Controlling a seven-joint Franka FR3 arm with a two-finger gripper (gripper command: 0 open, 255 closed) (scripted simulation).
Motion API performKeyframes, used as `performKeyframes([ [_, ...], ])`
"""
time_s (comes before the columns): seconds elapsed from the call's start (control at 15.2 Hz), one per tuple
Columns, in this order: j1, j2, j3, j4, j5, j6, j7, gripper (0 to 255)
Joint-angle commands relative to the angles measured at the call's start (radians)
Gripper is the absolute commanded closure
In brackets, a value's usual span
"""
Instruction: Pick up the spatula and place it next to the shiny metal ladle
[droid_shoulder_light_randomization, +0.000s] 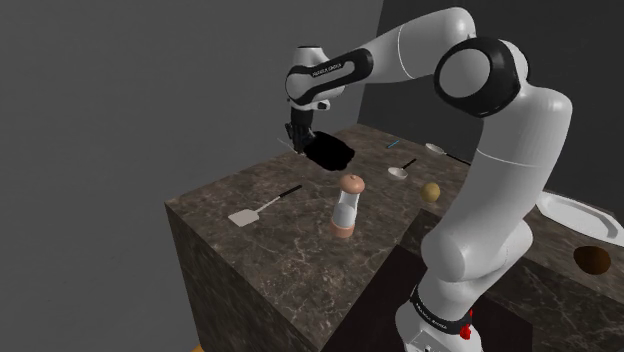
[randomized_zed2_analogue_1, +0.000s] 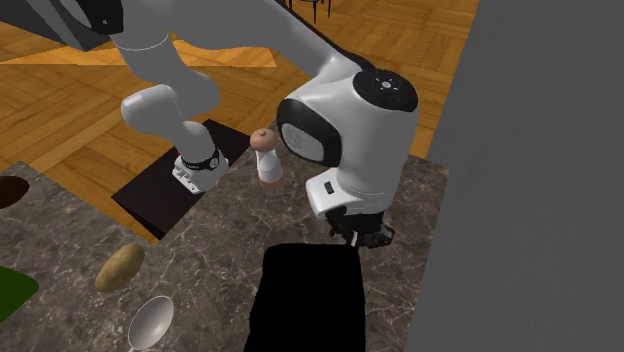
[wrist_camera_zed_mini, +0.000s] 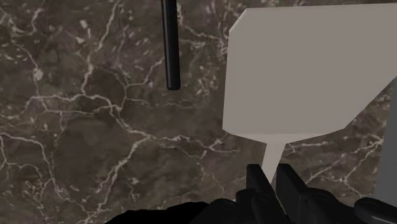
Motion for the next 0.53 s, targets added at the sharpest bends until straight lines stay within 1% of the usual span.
performKeyframes([
  [0.0,-0.027,0.012,-0.020,0.023,0.002,-0.010,-0.048,255],
  [0.46,-0.111,0.080,-0.079,0.116,0.008,-0.029,-0.197,255],
])
